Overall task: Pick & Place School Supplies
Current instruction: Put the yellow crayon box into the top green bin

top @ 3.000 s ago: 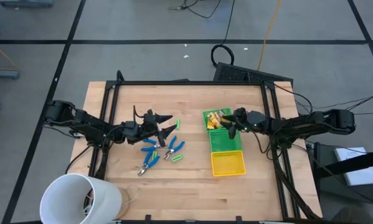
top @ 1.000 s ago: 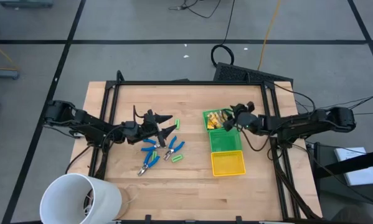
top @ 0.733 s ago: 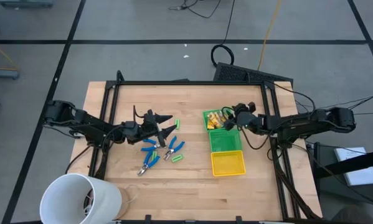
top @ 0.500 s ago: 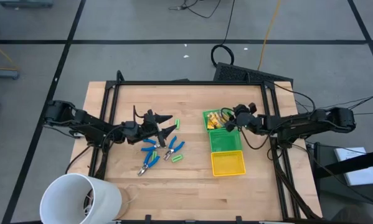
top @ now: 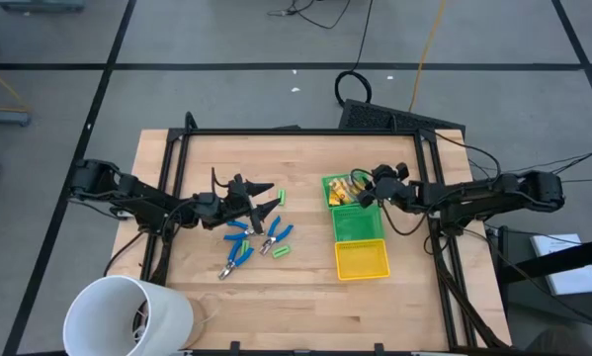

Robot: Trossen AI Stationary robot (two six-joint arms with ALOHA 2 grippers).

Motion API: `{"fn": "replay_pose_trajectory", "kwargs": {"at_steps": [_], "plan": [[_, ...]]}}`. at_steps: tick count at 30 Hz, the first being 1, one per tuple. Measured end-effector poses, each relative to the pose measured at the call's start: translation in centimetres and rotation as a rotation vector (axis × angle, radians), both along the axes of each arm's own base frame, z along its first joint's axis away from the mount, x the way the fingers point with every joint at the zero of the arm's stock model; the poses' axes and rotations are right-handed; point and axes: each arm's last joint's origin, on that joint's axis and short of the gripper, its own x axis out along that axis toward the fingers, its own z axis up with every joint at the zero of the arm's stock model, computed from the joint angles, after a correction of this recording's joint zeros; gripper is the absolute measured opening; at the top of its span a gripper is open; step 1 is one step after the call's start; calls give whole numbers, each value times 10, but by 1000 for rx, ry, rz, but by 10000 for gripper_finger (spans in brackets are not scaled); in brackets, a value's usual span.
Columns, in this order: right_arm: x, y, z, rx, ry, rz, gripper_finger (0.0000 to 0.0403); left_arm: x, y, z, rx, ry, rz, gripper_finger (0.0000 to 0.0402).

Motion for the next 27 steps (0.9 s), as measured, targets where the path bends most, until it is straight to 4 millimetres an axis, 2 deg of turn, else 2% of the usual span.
{"fn": "replay_pose_trajectory", "kwargs": {"at_steps": [11,27], "plan": [[2,-5,1,115,-98,13,171,0,0,0,3,1,0,269],[-3,-7,-4,143,-56,-19,171,0,0,0,4,1,0,269]]}}
